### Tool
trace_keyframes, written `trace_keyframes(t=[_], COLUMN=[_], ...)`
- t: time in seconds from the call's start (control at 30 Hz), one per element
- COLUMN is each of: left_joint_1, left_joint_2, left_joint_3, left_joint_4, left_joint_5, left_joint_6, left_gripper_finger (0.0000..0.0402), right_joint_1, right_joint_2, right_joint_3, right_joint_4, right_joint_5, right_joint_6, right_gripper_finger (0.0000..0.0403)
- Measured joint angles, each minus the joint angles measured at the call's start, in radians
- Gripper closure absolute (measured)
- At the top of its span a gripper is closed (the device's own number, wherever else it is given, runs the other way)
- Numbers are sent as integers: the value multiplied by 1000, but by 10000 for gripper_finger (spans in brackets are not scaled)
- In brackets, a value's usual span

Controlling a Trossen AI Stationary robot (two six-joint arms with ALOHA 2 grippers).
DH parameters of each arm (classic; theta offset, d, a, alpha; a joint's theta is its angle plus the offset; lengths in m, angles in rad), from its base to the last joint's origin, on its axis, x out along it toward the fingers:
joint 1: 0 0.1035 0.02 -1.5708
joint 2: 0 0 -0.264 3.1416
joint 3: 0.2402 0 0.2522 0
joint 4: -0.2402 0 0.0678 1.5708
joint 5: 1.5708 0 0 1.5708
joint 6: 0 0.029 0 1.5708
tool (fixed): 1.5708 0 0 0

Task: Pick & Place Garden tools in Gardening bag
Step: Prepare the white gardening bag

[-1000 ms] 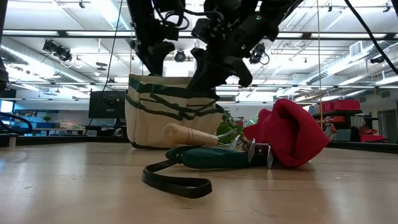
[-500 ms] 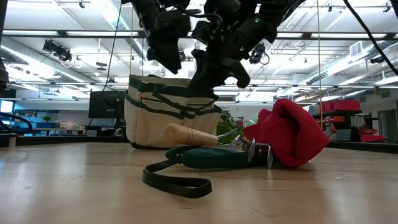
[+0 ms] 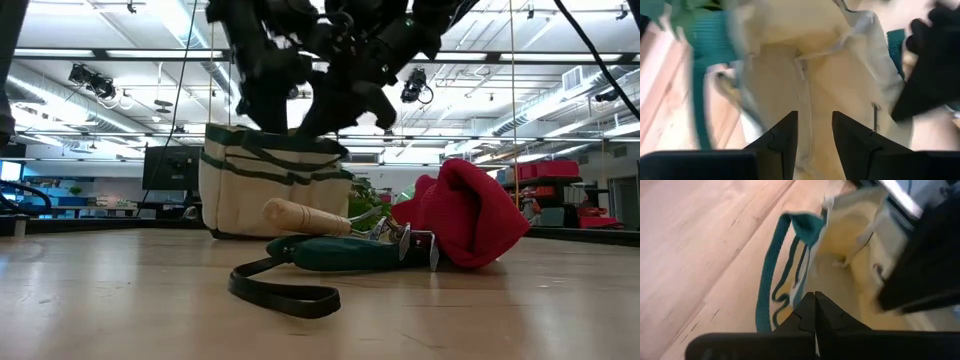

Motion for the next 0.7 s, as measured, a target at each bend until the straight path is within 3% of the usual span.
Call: trace_keyframes(t=[0.17, 0.33, 0.7], left_joint_1=[1, 4, 8], left_joint_2=[64, 94, 95], left_joint_3=[0, 0, 0], left_joint_4=[-19, -70, -116], left_joint_5=[-36, -170, -259], left_joint_6=[4, 4, -15], left_gripper_finger=[275, 275, 275], right_joint_1=[-4, -8, -9], right_joint_2=[-1, 1, 1], right_joint_3=[38, 12, 11], right_joint_4=[-65, -73, -56], right_joint_5=[-36, -45, -42], right_joint_6=[22, 30, 29], right_gripper_finger=[403, 403, 403])
